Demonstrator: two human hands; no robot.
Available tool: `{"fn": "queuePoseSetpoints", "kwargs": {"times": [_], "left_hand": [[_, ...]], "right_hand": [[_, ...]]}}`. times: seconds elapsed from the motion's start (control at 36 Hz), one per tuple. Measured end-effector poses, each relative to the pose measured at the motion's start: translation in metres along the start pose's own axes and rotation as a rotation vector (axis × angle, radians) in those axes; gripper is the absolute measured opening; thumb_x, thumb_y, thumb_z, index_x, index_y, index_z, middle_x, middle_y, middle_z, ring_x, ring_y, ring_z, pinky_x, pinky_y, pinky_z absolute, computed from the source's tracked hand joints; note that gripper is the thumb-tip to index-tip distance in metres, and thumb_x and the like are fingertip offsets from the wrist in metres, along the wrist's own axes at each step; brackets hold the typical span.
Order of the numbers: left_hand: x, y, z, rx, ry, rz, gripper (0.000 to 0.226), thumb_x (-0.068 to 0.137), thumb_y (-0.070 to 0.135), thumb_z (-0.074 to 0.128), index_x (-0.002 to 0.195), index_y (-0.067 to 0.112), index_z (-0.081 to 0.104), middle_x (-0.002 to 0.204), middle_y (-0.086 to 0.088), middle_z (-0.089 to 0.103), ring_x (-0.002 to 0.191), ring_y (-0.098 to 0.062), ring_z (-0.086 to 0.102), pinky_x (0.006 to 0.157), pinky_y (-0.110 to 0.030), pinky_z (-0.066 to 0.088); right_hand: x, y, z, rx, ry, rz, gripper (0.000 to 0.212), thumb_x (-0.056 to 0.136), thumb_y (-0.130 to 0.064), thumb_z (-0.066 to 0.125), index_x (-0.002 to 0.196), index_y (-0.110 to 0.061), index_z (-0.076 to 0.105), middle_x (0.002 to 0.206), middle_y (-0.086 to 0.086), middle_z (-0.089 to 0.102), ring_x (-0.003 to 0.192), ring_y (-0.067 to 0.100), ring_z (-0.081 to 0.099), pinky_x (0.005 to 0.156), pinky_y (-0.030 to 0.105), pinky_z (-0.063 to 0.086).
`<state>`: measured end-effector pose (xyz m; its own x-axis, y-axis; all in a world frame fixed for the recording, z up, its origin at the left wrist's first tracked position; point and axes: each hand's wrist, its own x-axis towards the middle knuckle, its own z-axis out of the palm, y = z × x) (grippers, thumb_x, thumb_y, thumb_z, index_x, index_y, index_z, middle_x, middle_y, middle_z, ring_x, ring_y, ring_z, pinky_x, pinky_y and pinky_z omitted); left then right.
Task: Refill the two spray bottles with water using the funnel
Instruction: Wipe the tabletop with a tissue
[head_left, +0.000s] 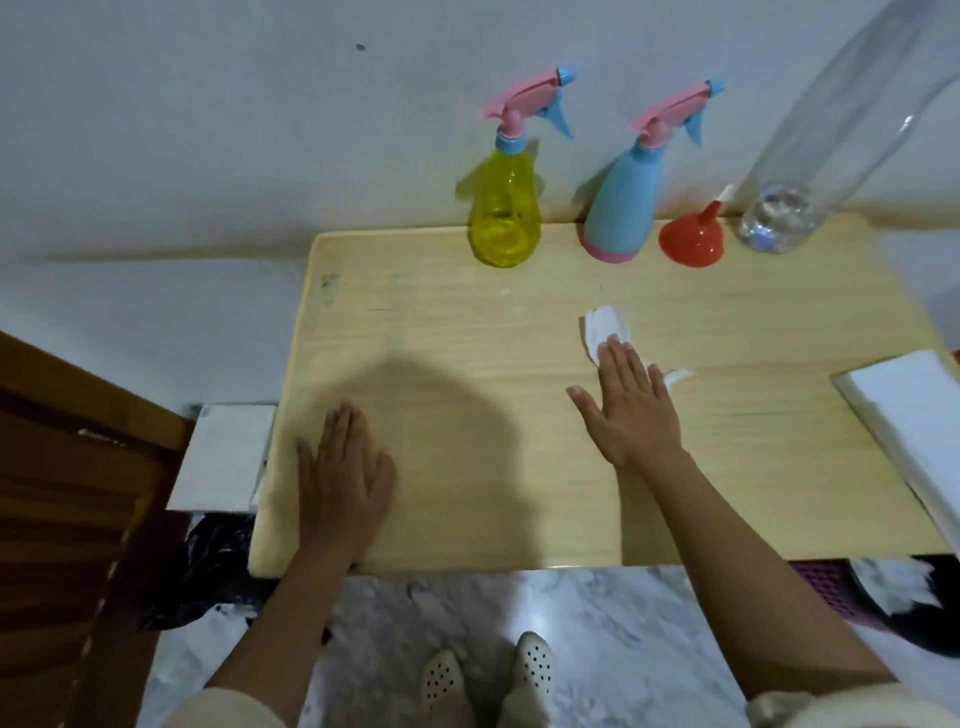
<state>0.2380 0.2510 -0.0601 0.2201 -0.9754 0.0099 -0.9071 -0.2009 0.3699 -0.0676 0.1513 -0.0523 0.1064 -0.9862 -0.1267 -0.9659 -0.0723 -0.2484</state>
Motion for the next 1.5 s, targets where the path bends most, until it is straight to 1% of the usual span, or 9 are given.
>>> {"fn": "queuePoseSetpoints", "kwargs": {"times": [0.36, 0.47, 0.67, 0.83, 0.94, 1.06, 1.25, 1.33, 1.5], "left_hand": [[-0.003, 0.001, -0.001, -0.005, 0.012, 0.028, 0.077, 0.085, 0.054, 0.025, 0.145, 0.006, 0.032, 0.155, -0.009, 0.026, 0.143, -0.023, 0.024, 0.119, -0.047, 0.010], [-0.003, 0.002, -0.002, 0.009, 0.024, 0.044, 0.075, 0.086, 0.050, 0.028, 0.142, 0.002, 0.037, 0.153, -0.013, 0.031, 0.141, -0.028, 0.029, 0.117, -0.050, 0.014], [-0.001, 0.000, -0.001, 0.044, -0.015, 0.047, 0.080, 0.084, 0.052, 0.020, 0.144, 0.001, 0.033, 0.153, -0.014, 0.029, 0.143, -0.027, 0.024, 0.117, -0.046, 0.009], [-0.001, -0.013, -0.006, 0.017, -0.103, 0.106, 0.081, 0.085, 0.056, 0.019, 0.148, 0.004, 0.025, 0.158, -0.009, 0.018, 0.146, -0.021, 0.014, 0.117, -0.036, 0.001], [-0.004, -0.039, -0.014, -0.009, -0.119, 0.185, 0.089, 0.085, 0.069, 0.019, 0.147, 0.006, 0.029, 0.157, -0.007, 0.020, 0.145, -0.021, 0.015, 0.117, -0.034, 0.004], [-0.007, -0.058, -0.025, -0.017, -0.131, 0.210, 0.098, 0.080, 0.078, 0.013, 0.149, 0.009, 0.024, 0.158, -0.003, 0.014, 0.146, -0.016, 0.010, 0.117, -0.033, 0.001], [-0.011, -0.079, -0.030, -0.050, -0.103, 0.211, 0.086, 0.084, 0.064, 0.026, 0.148, 0.007, 0.023, 0.157, -0.007, 0.019, 0.144, -0.014, 0.014, 0.116, -0.029, -0.003], [-0.013, -0.084, -0.027, -0.071, -0.106, 0.237, 0.077, 0.089, 0.054, 0.026, 0.147, 0.003, 0.023, 0.156, -0.008, 0.018, 0.144, -0.016, 0.015, 0.115, -0.023, -0.008], [-0.017, -0.089, -0.024, -0.106, -0.070, 0.217, 0.066, 0.092, 0.040, 0.028, 0.145, 0.000, 0.028, 0.154, -0.011, 0.024, 0.142, -0.019, 0.019, 0.115, -0.023, -0.006]], "right_hand": [[-0.021, 0.097, -0.031, 0.081, 0.072, 0.406, 0.067, 0.097, -0.052, 0.019, 0.151, -0.015, 0.006, 0.160, -0.001, -0.001, 0.147, 0.014, -0.003, 0.118, 0.037, -0.001], [-0.033, 0.086, -0.025, 0.135, 0.130, 0.509, 0.065, 0.099, -0.047, 0.022, 0.151, -0.012, 0.007, 0.160, 0.002, 0.002, 0.147, 0.018, -0.001, 0.119, 0.039, -0.001], [-0.043, 0.046, -0.012, 0.151, 0.137, 0.530, 0.065, 0.098, -0.045, 0.025, 0.151, -0.011, 0.007, 0.160, 0.002, 0.000, 0.147, 0.018, -0.004, 0.118, 0.039, -0.006], [-0.043, -0.003, -0.002, 0.143, 0.105, 0.483, 0.070, 0.097, -0.049, 0.028, 0.151, -0.011, 0.005, 0.160, 0.001, -0.003, 0.147, 0.019, -0.007, 0.117, 0.040, -0.007], [-0.041, -0.053, 0.009, 0.154, 0.089, 0.408, 0.070, 0.097, -0.048, 0.029, 0.151, -0.012, 0.005, 0.160, 0.001, -0.004, 0.147, 0.019, -0.008, 0.117, 0.041, -0.008], [-0.036, -0.106, 0.023, 0.149, 0.056, 0.342, 0.074, 0.094, -0.053, 0.031, 0.151, -0.013, 0.004, 0.160, 0.000, -0.006, 0.147, 0.018, -0.010, 0.117, 0.041, -0.008], [-0.027, -0.196, 0.050, 0.144, 0.018, 0.192, 0.077, 0.093, -0.054, 0.030, 0.151, -0.014, 0.000, 0.160, -0.001, -0.010, 0.146, 0.017, -0.012, 0.117, 0.042, -0.011], [-0.028, -0.217, 0.056, 0.152, -0.003, 0.124, 0.074, 0.094, -0.049, 0.030, 0.151, -0.013, -0.001, 0.160, -0.001, -0.009, 0.147, 0.015, -0.010, 0.116, 0.041, -0.011], [-0.038, -0.235, 0.065, 0.169, 0.003, -0.008, 0.065, 0.097, -0.039, 0.031, 0.151, -0.013, 0.006, 0.160, -0.001, -0.001, 0.147, 0.013, -0.005, 0.118, 0.039, -0.006]]}}
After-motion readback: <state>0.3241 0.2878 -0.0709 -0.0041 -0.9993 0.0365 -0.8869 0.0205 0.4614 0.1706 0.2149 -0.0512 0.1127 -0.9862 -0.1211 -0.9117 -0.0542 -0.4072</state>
